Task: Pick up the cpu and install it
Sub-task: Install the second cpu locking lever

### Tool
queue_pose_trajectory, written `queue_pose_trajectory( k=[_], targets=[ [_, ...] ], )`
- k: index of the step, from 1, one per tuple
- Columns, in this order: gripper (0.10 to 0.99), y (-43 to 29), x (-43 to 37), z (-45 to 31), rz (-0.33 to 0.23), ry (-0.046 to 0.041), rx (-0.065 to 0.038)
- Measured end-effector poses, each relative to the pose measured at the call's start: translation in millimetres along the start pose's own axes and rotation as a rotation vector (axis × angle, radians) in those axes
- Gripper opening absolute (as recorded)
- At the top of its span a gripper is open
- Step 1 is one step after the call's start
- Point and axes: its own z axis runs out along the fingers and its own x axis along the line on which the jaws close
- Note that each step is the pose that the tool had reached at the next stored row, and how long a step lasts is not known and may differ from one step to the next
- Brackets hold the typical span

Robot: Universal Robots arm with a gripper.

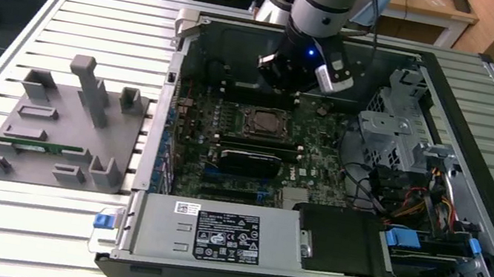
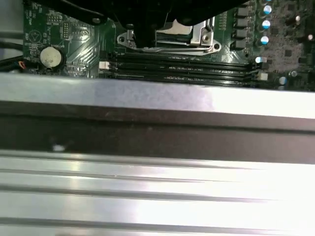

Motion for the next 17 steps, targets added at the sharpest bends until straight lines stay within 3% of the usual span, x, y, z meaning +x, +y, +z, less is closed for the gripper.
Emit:
queue_pose_trajectory(
  k=[2, 6, 17],
  targets=[
    [0.106, 0.5, 0.2, -5.3, 0.0, -0.0001, 0.0],
    [0.106, -1.2, 0.2, -6.0, 0.0, 0.0, 0.0],
    [0.106, -21.1, 1.2, -6.8, 0.0, 0.0, 0.0]
  ],
)
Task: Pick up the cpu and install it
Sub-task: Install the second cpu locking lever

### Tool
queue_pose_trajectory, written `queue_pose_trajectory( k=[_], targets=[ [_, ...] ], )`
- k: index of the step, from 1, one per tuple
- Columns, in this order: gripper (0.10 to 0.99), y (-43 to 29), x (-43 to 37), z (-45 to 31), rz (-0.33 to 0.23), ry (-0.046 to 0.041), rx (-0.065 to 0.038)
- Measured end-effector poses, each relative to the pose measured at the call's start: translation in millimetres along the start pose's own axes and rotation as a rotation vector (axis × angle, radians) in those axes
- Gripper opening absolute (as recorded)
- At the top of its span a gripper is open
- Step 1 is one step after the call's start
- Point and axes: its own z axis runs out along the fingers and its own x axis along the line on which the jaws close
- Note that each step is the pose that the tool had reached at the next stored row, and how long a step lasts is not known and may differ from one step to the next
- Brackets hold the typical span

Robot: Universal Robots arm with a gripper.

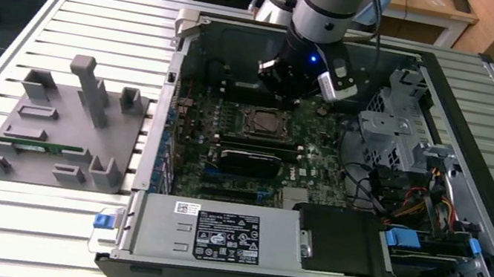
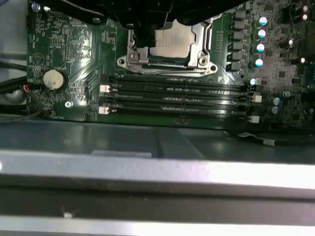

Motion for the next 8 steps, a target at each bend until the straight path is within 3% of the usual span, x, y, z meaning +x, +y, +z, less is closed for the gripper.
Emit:
queue_pose_trajectory(
  k=[8],
  targets=[
    [0.106, -16.4, 0.7, -0.6, 0.0, -0.0001, 0.0]
  ],
)
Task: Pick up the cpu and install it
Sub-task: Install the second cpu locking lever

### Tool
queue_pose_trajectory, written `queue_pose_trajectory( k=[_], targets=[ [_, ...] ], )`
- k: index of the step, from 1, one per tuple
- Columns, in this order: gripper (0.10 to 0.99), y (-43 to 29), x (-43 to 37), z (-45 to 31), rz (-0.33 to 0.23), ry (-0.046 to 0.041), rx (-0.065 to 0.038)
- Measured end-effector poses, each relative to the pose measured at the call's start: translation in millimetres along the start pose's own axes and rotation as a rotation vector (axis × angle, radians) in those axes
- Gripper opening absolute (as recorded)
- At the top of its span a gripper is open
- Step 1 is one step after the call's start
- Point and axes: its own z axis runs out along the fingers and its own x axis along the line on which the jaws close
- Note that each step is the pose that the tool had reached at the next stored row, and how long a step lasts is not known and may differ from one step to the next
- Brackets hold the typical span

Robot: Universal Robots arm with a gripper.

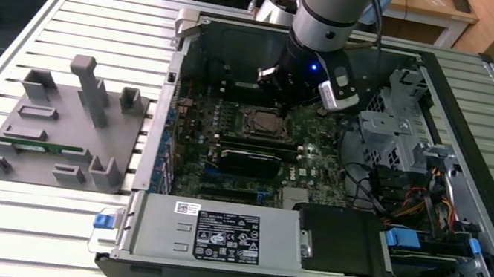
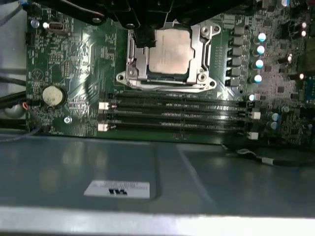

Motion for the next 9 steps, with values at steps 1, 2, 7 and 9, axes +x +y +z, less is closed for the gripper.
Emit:
queue_pose_trajectory(
  k=[1, 2, 7, 9],
  targets=[
    [0.106, -1.9, 0.1, -0.1, 0.0, 0.0, 0.0],
    [0.106, -3.5, 0.2, -0.3, 0.0, 0.0, 0.0],
    [0.106, -4.2, 0.3, -3.7, 0.0, 0.0, 0.0],
    [0.106, -3.9, 0.4, -7.0, 0.0, 0.0001, 0.0]
  ],
)
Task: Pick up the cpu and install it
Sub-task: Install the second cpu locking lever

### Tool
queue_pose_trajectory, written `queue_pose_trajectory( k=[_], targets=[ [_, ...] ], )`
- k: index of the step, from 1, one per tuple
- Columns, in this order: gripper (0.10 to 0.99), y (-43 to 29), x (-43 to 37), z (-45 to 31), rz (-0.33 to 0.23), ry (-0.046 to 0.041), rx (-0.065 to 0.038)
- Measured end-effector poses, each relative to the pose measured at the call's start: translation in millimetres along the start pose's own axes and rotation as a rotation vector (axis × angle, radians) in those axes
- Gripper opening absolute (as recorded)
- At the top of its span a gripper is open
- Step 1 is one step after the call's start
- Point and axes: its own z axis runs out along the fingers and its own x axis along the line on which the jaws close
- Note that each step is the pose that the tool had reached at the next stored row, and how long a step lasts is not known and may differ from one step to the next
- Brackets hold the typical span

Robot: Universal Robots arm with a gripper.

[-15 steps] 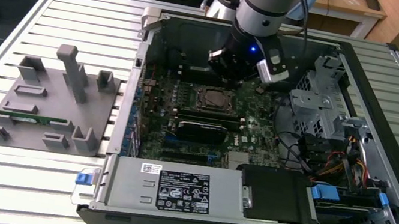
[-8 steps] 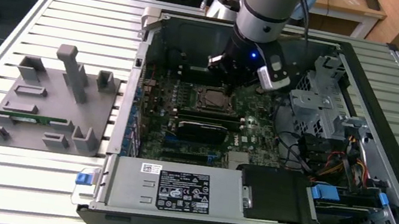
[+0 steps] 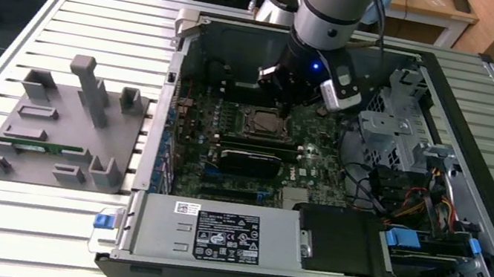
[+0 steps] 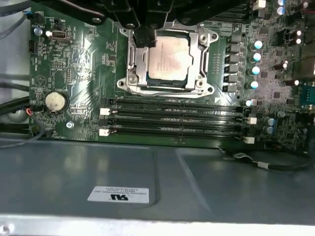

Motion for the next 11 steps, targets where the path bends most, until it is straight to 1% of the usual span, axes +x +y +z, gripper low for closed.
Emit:
queue_pose_trajectory(
  k=[2, 4, 11],
  targets=[
    [0.106, -0.7, 0.0, -0.8, 0.0, -0.0001, 0.0],
    [0.106, -2.9, 0.2, -1.1, 0.0, -0.0001, 0.0],
    [0.106, -17.0, 0.9, -2.3, 0.0, 0.0, 0.0]
  ],
)
